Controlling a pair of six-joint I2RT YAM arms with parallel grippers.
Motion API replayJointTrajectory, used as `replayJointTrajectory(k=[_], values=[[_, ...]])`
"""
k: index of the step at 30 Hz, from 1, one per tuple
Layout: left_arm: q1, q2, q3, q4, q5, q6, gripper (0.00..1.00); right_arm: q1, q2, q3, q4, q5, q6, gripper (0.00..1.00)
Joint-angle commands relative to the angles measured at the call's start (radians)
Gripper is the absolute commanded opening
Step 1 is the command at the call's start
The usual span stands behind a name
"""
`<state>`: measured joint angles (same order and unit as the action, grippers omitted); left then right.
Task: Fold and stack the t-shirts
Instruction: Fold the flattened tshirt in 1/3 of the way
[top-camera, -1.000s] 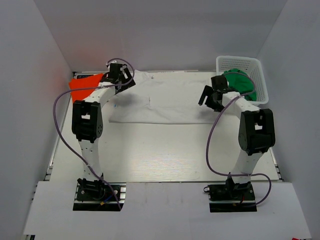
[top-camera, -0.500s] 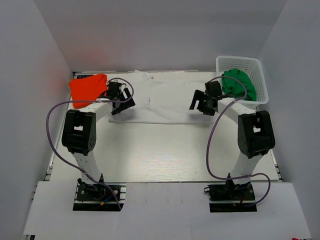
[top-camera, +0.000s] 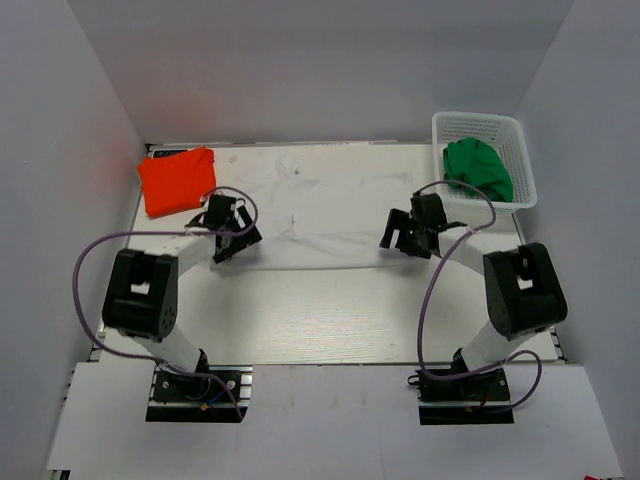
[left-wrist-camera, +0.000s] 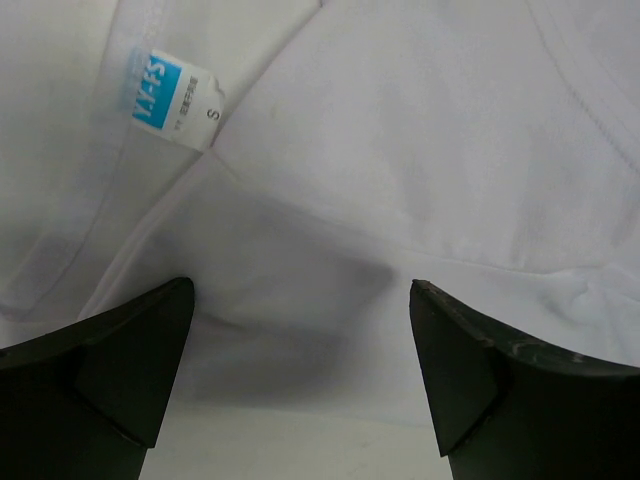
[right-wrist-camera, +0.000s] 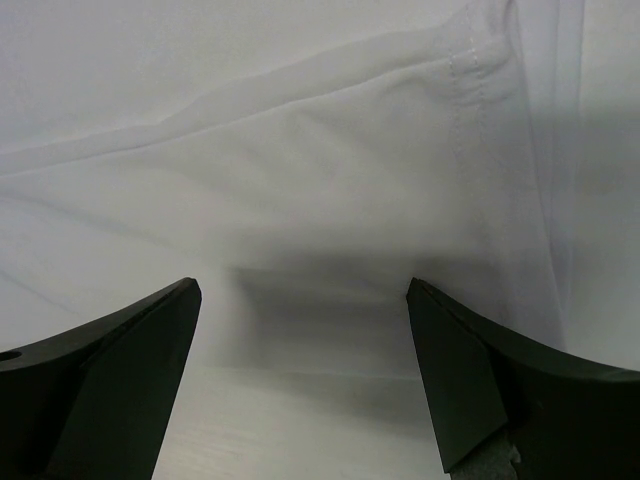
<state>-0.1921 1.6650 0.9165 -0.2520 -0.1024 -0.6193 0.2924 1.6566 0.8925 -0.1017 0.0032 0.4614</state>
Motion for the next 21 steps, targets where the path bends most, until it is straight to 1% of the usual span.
replayJointTrajectory(k=[1,2,3,4,6,7,10,12,14,15,17,19,20,21], values=[[0.000,-0.097,-0.190,-0.223,0.027,-0.080,1.00,0.022,-0.067,-0.127,-0.078,0.041,-0.010,0.90],[0.000,-0.187,-0.221,-0.237,0.038,-0.097,1.00,0.027,-0.111,-0.144,-0.078,0.041,-0.006,0.90],[0.000,-0.239,-0.250,-0.248,0.052,-0.108,1.00,0.039,-0.132,-0.162,-0.084,0.044,0.000,0.90],[-0.009,-0.288,-0.295,-0.301,0.075,-0.121,1.00,0.043,-0.200,-0.206,-0.089,0.047,0.006,0.90],[-0.009,-0.393,-0.320,-0.354,0.084,-0.134,1.00,0.065,-0.289,-0.231,-0.099,0.035,0.006,0.90],[-0.009,-0.503,-0.320,-0.372,0.107,-0.157,1.00,0.070,-0.311,-0.253,-0.104,0.038,0.006,0.90],[-0.009,-0.681,-0.306,-0.403,0.095,-0.157,1.00,0.089,-0.418,-0.248,-0.122,0.021,-0.027,0.90],[-0.009,-0.724,-0.259,-0.392,0.063,-0.146,1.00,0.096,-0.481,-0.231,-0.124,0.043,-0.035,0.90],[-0.009,-0.725,-0.217,-0.356,0.053,-0.088,1.00,0.093,-0.495,-0.190,-0.112,0.082,-0.033,0.90],[-0.009,-0.700,-0.161,-0.321,0.044,-0.071,1.00,0.090,-0.500,-0.176,-0.105,0.118,-0.032,0.90],[0.003,-0.644,-0.105,-0.273,0.044,-0.043,1.00,0.091,-0.495,-0.127,-0.093,0.161,-0.036,0.90],[0.013,-0.524,-0.018,-0.198,0.064,-0.011,1.00,0.090,-0.474,-0.090,-0.059,0.207,-0.020,0.90],[0.013,-0.475,0.017,-0.187,0.081,0.048,1.00,0.088,-0.451,-0.058,-0.056,0.222,-0.015,0.90],[0.013,-0.424,0.103,-0.187,0.081,0.082,1.00,0.083,-0.425,-0.041,-0.062,0.234,-0.010,0.90]])
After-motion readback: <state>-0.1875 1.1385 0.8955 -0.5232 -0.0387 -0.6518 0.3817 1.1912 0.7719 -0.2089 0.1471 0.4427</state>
